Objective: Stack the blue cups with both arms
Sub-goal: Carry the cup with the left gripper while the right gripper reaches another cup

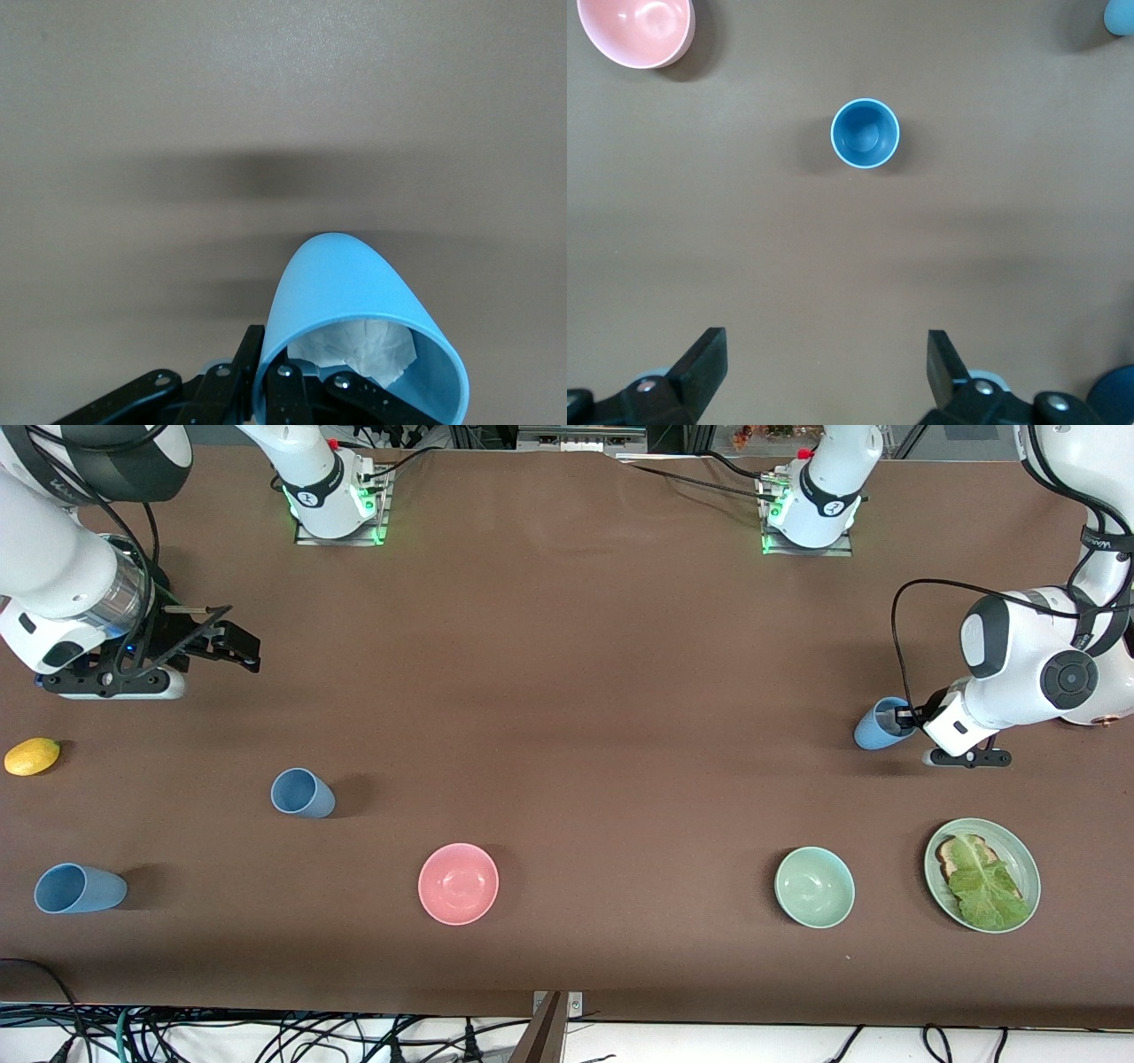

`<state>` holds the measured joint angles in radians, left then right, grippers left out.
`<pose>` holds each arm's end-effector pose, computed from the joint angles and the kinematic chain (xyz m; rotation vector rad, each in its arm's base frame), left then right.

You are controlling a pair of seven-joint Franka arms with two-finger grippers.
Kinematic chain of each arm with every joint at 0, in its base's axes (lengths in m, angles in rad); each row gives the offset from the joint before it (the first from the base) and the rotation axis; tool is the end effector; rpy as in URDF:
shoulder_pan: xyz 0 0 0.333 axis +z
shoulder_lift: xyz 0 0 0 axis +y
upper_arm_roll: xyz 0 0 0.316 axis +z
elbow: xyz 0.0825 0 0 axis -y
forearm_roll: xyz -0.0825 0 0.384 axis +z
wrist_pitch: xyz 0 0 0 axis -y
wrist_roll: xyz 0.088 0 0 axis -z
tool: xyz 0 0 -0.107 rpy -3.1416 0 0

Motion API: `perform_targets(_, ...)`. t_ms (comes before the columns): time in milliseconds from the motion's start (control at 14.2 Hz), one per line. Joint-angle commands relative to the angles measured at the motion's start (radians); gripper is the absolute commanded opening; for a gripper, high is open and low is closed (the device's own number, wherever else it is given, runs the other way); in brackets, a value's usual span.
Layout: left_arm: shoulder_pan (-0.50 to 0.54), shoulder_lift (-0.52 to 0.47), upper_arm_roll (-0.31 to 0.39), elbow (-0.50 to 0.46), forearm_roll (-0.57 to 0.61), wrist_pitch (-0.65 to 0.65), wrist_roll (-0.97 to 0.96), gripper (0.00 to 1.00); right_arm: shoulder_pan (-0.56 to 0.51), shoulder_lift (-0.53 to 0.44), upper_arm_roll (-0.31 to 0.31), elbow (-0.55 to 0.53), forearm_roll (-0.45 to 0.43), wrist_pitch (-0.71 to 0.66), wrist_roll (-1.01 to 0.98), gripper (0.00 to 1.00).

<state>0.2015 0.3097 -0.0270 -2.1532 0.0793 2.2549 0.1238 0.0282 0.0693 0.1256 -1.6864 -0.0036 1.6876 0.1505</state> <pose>0.5356 0.0965 0.2389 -3.1077 0.0084 0.3312 0.5707 0.0861 0.5406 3.1346 0.0060 -0.1059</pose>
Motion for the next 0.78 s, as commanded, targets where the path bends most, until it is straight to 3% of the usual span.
perform_targets(0, 0.007, -0.009, -0.007, 0.009, 0.007, -0.017, 0.005, 0.0, -0.002, 0.014, -0.001, 0.011, -0.024, 0.012, -0.005, 1.0)
perform_targets(353, 0.003, -0.061, -0.086, 0.137, -0.029, -0.233, -0.012, 0.0, -0.008, 0.095, -0.004, 0.057, -0.026, 0.044, -0.057, 1.0)
perform_targets(564, -0.005, -0.061, -0.213, 0.258, -0.036, -0.377, -0.161, 0.0, -0.01, 0.153, -0.006, 0.07, -0.068, 0.066, -0.057, 1.0)
perform_targets(705, -0.011, -0.054, -0.331, 0.297, -0.036, -0.403, -0.322, 0.0, -0.019, 0.225, -0.007, 0.112, -0.069, 0.081, -0.06, 1.0)
